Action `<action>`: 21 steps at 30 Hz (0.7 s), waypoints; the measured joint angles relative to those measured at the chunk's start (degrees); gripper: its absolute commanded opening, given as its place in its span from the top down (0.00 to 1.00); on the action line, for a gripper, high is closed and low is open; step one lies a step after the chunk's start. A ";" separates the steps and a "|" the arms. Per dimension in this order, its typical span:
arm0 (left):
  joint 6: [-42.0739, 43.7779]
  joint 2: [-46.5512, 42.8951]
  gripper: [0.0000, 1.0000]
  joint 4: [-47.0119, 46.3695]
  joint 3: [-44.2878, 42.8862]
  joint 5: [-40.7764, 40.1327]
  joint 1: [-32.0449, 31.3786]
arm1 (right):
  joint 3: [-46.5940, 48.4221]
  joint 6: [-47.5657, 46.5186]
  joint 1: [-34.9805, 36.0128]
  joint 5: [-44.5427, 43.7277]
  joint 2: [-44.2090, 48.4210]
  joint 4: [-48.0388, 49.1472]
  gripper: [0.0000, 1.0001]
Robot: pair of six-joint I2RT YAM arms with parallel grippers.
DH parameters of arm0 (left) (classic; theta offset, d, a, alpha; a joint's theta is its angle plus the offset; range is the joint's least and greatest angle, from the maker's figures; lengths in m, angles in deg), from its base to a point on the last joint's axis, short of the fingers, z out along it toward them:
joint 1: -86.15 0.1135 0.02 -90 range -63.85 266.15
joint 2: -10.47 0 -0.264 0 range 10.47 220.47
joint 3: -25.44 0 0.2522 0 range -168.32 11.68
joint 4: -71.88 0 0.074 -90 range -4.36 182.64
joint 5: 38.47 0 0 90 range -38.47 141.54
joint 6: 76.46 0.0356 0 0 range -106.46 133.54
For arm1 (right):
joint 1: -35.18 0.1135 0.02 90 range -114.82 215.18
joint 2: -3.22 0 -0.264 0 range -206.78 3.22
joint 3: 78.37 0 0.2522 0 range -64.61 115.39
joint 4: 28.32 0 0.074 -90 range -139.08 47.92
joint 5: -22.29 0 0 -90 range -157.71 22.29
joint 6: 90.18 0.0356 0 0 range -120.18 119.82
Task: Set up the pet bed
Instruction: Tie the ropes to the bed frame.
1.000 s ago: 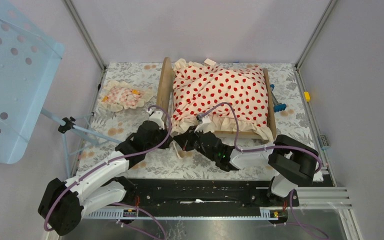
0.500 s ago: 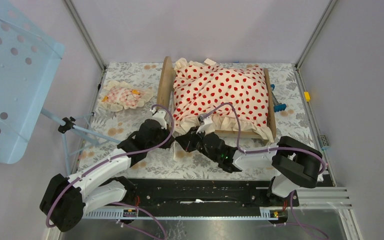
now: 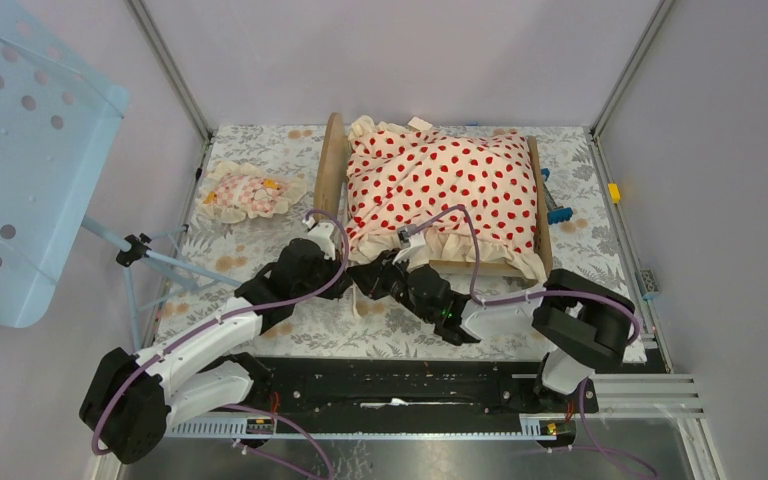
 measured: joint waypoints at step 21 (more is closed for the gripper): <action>-0.04 -0.11 1.00 0.07 0.48 1.36 -0.20 | 1.64 6.56 -3.69 3.34 -5.95 3.39 0.85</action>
